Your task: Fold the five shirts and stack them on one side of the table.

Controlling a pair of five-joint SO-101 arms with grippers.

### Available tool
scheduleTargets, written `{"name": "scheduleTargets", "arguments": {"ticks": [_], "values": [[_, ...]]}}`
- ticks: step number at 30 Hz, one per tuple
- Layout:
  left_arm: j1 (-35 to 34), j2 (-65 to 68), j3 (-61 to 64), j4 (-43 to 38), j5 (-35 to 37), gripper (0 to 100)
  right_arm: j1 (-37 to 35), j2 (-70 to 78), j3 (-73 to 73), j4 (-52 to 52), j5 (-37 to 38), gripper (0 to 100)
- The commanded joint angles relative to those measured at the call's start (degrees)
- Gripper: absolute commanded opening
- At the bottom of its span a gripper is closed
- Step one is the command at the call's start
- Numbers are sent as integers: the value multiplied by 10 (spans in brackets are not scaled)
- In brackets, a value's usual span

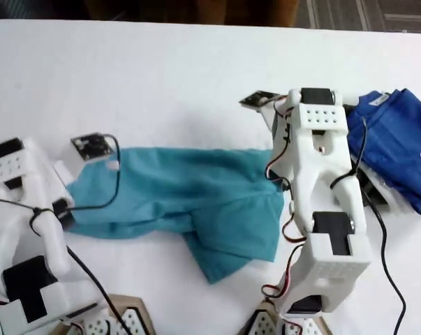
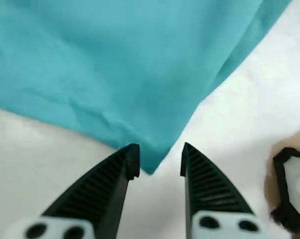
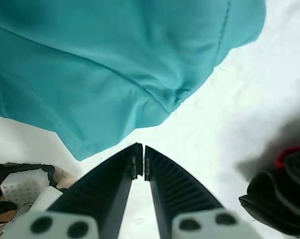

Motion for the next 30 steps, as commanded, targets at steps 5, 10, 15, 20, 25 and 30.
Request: {"name": "scheduleTargets", "arguments": {"ticks": [5, 10, 15, 20, 25, 30], "values": [[24, -19, 44, -91, -33, 161, -19, -35, -2, 15, -5, 18], [27, -19, 48, -91, -30, 161, -44, -36, -2, 15, -5, 18], [32, -19, 43, -79, 25, 11, -51, -33, -2, 15, -6, 18], [64, -25, 43, -4, 25, 27, -45, -33, -2, 15, -6, 18], [80, -25, -12, 82, 25, 24, -45, -37, -2, 15, -6, 18], [65, -24, -111, 171, 21, 24, -45, -38, -2, 15, -6, 18]]}}
